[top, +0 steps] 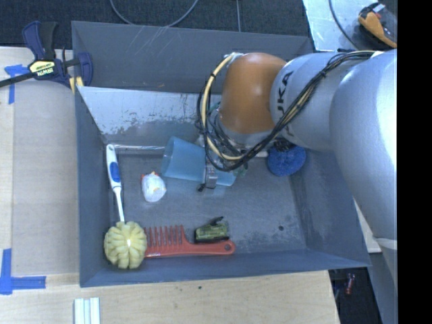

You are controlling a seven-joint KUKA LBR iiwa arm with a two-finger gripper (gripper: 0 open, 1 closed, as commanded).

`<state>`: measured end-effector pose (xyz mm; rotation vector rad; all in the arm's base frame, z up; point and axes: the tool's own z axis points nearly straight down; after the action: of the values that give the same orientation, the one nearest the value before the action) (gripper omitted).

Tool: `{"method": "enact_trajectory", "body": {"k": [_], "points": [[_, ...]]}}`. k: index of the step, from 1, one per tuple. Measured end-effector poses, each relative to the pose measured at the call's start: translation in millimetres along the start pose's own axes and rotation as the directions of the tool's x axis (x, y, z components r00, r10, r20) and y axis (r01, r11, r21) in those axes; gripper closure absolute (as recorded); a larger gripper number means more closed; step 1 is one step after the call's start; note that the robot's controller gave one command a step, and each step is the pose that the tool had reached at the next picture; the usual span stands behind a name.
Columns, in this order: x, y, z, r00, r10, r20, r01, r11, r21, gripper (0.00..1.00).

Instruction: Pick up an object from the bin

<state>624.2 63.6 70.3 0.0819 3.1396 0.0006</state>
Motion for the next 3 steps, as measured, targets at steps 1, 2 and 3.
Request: {"method": "enact_trajectory", "body": {"k": [1,2,3], "points": [[11.1,16,-1,0.989,0.147,0.011,-0.147,0.989,-0.005,0.0],[-0.1,2,-2,1.0,0.006,0.002,-0.006,1.0,-0.002,0.0],[9.7,15,-2,0.99,0.144,0.015,-0.144,0.99,-0.006,0.0]]}}
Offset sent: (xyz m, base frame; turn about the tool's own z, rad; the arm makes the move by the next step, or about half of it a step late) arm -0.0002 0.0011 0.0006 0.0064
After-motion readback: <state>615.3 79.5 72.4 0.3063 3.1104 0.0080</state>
